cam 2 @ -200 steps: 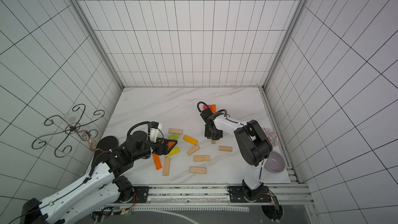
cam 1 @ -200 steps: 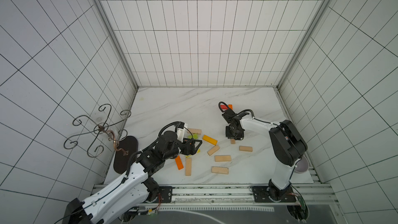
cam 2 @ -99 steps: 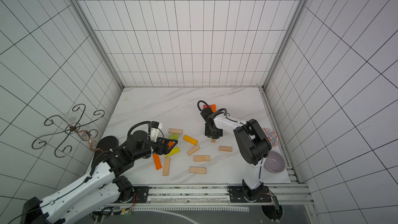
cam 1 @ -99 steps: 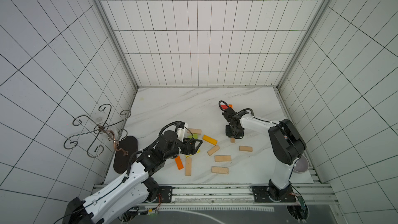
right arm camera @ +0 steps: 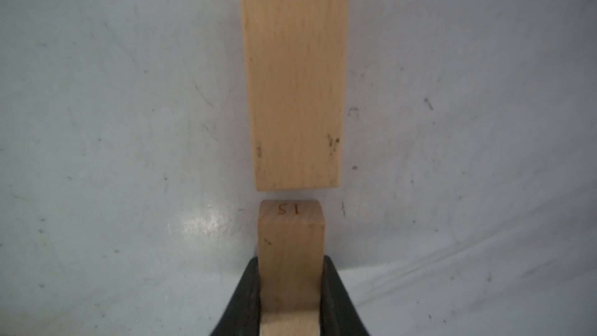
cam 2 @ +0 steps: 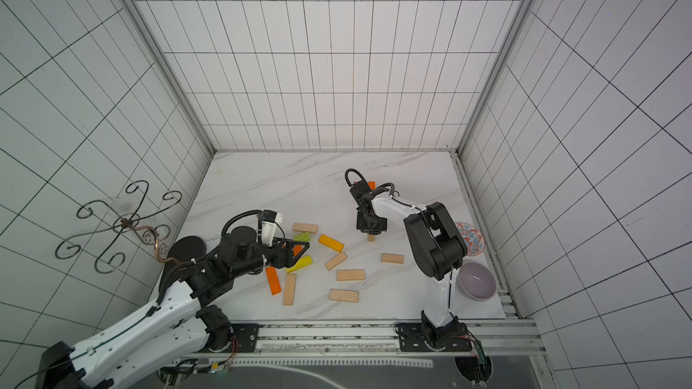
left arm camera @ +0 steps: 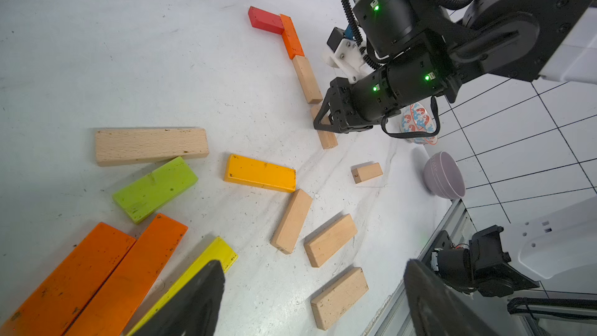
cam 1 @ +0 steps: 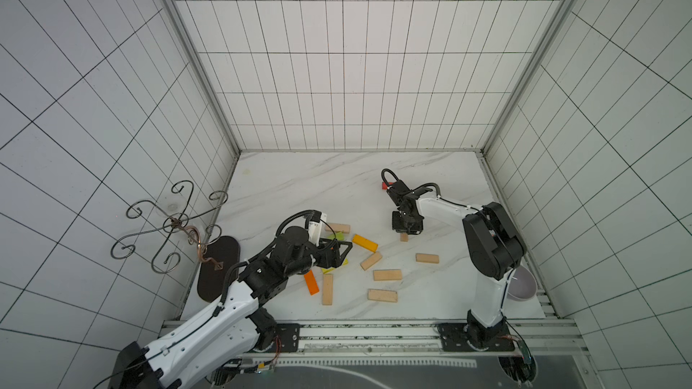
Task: Assemble a giraffe with building blocks
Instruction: Assemble the building block at the center of the board.
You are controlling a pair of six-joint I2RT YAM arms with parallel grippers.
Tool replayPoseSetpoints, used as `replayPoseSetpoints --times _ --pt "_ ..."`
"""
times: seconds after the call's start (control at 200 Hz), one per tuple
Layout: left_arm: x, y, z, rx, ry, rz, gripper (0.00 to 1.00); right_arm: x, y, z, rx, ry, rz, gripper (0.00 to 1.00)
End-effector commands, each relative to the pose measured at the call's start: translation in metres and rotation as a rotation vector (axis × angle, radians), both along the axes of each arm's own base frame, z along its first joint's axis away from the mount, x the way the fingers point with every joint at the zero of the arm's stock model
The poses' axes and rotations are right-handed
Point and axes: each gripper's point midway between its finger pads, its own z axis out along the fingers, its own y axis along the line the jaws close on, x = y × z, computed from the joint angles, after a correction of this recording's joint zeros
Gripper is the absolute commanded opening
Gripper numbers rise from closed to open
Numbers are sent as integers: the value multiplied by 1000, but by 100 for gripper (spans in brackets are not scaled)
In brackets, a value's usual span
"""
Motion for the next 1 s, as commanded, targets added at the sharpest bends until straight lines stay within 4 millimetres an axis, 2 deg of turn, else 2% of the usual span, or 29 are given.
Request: replayPoseSetpoints --times 0.0,0.66,0.815,0.995 --pt "6 -3 18 -31 -45 4 88 -1 -14 -15 -63 50 -11 22" --pt "7 -2 18 -36 -46 7 87 9 -15 -10 -73 45 -2 25" --pt "7 -2 17 -35 -44 8 88 8 -15 -9 -71 46 -2 29" --pt "7 -2 17 -38 -44 8 88 10 -14 -3 -65 35 -2 39"
